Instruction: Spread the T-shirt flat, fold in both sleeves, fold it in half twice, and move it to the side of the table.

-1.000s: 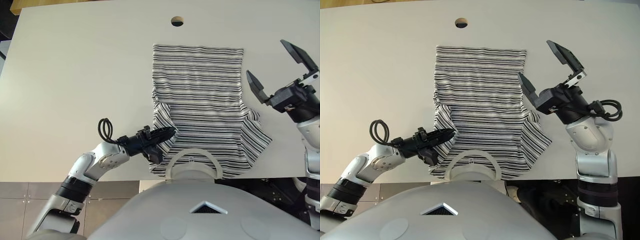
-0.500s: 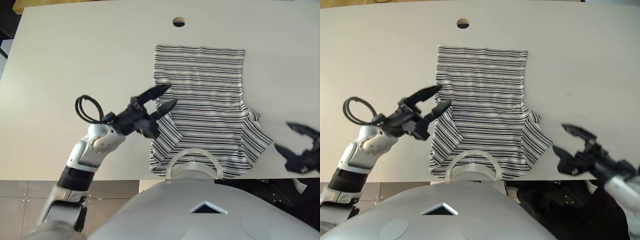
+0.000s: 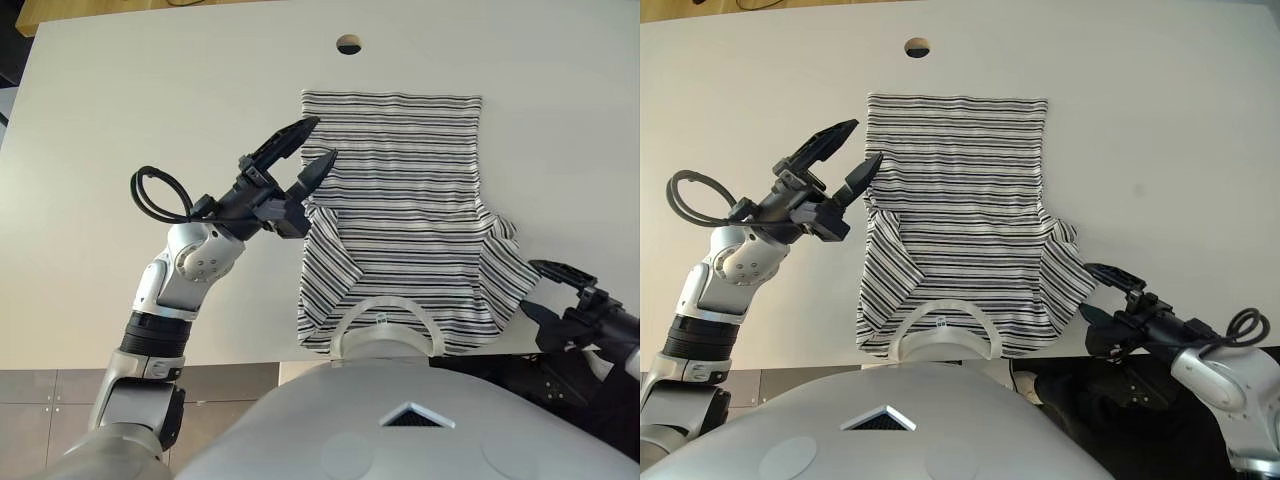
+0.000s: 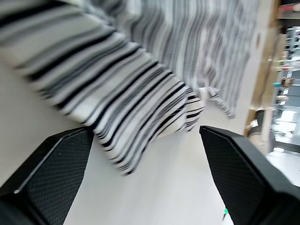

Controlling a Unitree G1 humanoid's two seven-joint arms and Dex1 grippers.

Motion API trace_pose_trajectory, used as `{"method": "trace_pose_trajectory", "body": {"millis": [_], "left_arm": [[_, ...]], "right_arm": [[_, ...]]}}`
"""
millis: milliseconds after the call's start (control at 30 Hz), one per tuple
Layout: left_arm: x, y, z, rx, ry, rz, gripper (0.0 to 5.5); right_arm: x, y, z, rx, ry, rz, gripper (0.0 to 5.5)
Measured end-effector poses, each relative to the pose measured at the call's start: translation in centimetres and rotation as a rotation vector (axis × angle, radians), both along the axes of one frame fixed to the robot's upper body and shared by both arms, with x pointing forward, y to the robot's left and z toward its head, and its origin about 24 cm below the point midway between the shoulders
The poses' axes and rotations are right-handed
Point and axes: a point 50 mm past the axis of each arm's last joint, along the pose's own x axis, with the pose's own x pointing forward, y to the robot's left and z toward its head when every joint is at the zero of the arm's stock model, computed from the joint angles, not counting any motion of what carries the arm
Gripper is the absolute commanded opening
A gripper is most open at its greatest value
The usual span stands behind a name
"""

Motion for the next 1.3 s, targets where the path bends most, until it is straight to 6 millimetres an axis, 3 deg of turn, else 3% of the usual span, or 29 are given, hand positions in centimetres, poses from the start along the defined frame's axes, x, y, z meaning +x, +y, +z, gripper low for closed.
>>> {"method": "trace_pose_trajectory", "body": {"millis": [167,433,833,1067,1300], "left_arm": [[0.0,0.1,0.8,-0.011,-0.036,0.004,2.35],[-0.4,0.2,0.5,-0.016,-0.020,0.012,2.37],[-0.7,-0.1,0.6,-0.028,-0.020,0.005,2.37],[-0.9,-0.1,0.5,-0.036,-0.015,0.005,2.37],[-1.0,0.0,0.3,-0.041,-0.006,0.009,2.37]], "right_arm": [[0.7,-0.4,-0.5,0.013,-0.039,-0.039,4.13],[1.0,-1.3,-0.9,-0.031,-0.039,-0.079,2.62],[0.7,-1.1,-1.9,-0.021,0.003,-0.070,0.22],[0.7,-1.0,-1.9,-0.005,-0.013,-0.081,0.14],[1.2,1.1,1.1,0.131,-0.137,-0.019,0.14]]}}
